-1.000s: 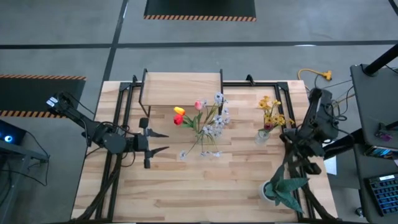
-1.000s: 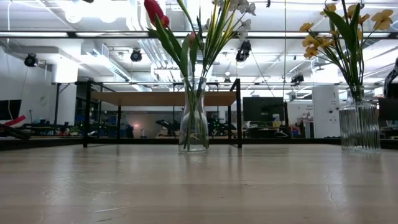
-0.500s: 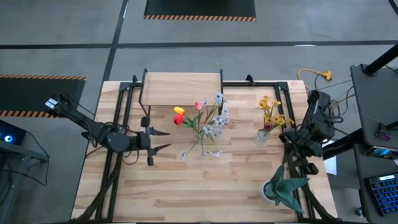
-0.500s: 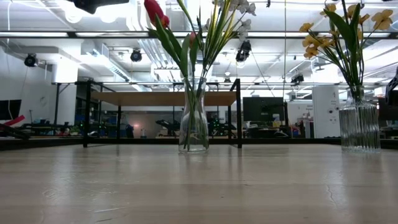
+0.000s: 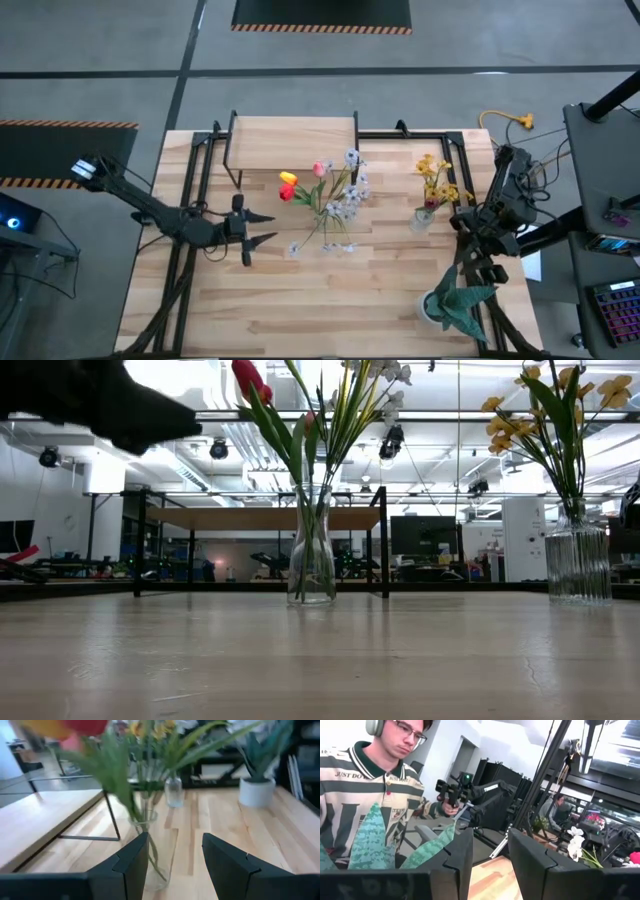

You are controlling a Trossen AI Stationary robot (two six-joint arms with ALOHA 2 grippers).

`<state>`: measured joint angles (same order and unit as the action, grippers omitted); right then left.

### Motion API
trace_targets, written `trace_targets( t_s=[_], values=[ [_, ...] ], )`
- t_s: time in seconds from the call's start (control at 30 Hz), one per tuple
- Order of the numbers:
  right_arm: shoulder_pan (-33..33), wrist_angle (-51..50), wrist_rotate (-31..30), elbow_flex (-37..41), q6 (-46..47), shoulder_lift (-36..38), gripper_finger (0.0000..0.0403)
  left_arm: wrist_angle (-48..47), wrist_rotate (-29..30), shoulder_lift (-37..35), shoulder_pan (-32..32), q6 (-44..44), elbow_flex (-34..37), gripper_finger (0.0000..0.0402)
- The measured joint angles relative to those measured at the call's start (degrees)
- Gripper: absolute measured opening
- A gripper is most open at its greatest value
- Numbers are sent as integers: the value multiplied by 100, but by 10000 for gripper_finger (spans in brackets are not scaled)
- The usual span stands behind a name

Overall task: Pick and place flowers into a vace then onto a shelf
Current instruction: Put the left transparent vase on the shelf

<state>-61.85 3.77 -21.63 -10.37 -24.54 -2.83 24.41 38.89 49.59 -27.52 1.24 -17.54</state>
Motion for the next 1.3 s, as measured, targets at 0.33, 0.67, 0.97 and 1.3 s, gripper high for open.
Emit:
trace_targets(
  t_s=[0.33, 0.67, 0.97, 1.3],
  values=[
    [1, -5, 0, 0, -91, 6, 114, 1306, -925, 926, 1247, 848, 534, 263],
    [1, -37, 0, 0, -121, 0, 114, 1311, -1354, 2950, 1865, 488, -520, 314],
    [5, -55, 2, 0, -161, -2, 114, 1389, -1350, 4258, 2171, 115, -1469, 315],
    [5, -57, 0, 0, -156, -121, 114, 2363, -1639, 4485, 2347, 52, -1518, 315]
  ],
)
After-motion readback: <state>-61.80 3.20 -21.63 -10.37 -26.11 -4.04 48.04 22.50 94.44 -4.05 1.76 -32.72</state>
